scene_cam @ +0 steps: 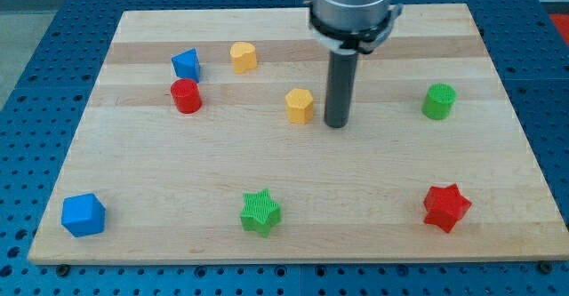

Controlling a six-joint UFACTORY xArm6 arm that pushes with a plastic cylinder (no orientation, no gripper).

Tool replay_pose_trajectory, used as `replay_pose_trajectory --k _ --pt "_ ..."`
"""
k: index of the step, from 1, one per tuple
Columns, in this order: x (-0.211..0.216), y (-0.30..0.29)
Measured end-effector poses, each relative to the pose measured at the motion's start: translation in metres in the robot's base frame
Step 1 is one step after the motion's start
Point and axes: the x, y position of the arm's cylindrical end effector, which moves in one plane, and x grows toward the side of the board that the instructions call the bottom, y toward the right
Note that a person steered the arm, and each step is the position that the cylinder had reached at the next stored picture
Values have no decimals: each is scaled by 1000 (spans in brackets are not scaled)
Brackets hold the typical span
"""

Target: Push the hexagon to the right side of the red circle

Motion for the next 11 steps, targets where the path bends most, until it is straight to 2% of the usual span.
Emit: replay_pose_trajectory --k 1,4,6,8,10,11 --pt "10 -17" --pt "9 -2" --pt "-11 -8" --pt "-11 -57" --pt "5 -45" --pt "28 -1"
